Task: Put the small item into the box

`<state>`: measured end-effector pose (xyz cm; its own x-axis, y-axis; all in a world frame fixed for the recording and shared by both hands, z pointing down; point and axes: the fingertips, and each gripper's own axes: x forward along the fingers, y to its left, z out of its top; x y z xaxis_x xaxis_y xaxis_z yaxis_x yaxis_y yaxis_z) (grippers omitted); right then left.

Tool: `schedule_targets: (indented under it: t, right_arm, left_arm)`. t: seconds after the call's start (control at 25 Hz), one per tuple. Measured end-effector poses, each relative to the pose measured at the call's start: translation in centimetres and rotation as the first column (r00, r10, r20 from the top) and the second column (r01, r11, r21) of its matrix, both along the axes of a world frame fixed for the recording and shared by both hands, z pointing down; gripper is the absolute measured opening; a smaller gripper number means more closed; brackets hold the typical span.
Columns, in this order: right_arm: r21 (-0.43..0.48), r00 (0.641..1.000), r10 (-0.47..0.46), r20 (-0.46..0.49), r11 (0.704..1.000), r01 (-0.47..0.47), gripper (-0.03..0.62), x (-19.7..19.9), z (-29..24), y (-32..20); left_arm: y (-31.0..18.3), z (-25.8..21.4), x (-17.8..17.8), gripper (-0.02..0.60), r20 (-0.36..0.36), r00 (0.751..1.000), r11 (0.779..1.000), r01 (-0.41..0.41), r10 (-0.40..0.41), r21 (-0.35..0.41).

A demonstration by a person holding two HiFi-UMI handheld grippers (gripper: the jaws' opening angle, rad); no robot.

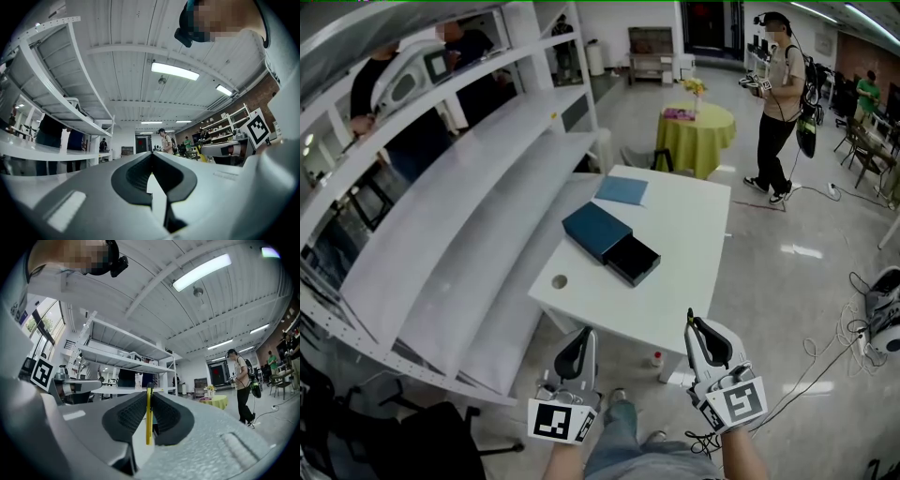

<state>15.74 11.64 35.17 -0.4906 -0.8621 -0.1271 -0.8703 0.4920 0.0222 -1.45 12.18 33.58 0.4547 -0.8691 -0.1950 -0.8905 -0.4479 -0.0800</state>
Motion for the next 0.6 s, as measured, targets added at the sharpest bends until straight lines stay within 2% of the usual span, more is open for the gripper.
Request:
schedule_targets:
  t: [0.6]
  right_arm:
    - [-0.009, 0.998, 0.058, 0.008, 0.998, -0.058, 0.046, -2.1, -0.3, -9.1]
  left_arm:
    - [-9.7, -0.4, -2.0, 0.015, 0.012, 0.998, 0.998, -0.065, 0.065, -0.002]
